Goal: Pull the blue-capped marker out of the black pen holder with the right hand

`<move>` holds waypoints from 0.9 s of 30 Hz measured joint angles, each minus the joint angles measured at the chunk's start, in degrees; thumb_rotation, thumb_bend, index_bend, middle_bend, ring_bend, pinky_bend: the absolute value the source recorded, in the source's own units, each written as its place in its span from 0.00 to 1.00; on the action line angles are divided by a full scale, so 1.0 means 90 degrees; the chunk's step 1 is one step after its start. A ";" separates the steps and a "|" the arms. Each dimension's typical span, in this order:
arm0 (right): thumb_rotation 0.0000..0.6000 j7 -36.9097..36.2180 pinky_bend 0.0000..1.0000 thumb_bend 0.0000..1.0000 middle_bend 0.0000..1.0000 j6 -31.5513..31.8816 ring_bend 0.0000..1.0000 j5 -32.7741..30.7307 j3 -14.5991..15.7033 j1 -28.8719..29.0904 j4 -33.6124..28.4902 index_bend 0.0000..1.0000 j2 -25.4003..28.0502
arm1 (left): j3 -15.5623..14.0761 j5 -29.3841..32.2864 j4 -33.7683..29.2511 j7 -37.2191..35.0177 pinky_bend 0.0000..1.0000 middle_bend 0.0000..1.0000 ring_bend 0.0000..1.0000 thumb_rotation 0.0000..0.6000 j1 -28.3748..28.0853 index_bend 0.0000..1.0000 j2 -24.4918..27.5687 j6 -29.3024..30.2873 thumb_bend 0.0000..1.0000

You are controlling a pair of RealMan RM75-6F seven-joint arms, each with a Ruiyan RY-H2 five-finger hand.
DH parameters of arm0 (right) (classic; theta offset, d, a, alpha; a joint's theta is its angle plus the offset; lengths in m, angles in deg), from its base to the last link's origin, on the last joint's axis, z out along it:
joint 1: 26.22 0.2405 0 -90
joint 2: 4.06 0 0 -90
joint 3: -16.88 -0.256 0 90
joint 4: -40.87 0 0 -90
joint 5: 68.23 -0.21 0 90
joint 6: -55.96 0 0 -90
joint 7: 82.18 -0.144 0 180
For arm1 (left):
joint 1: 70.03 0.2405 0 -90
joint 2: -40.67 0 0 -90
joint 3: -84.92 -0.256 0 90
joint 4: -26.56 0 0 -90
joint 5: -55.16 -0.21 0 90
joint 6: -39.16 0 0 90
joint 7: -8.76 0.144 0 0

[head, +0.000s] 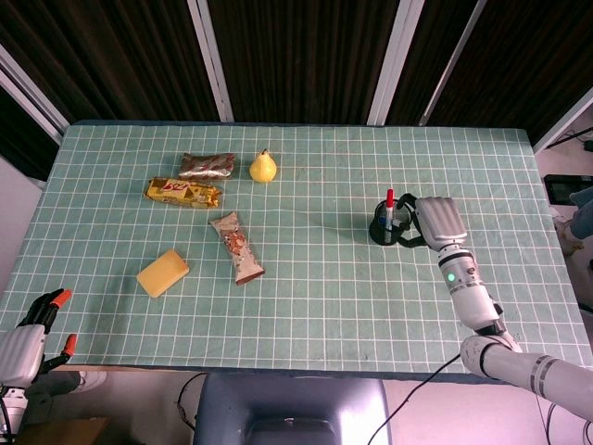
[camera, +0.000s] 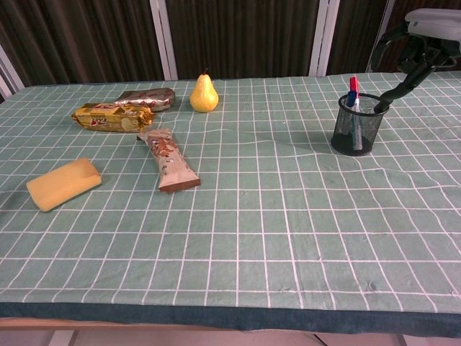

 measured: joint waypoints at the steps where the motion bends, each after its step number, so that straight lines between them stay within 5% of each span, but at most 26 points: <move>1: 1.00 0.0015 1.00 0.37 1.00 -0.0016 1.00 -0.0020 0.0007 0.0034 0.0049 0.53 -0.0033 | -0.0001 0.0000 0.0003 -0.0007 0.32 0.05 0.05 1.00 0.0000 0.11 -0.0003 -0.0003 0.46; 27: 1.00 -0.0041 1.00 0.48 1.00 -0.0386 1.00 -0.0333 0.0169 0.0730 0.1296 0.58 -0.0927 | -0.0009 0.0000 0.0059 -0.0145 0.32 0.05 0.05 1.00 0.0013 0.12 -0.0005 -0.0037 0.46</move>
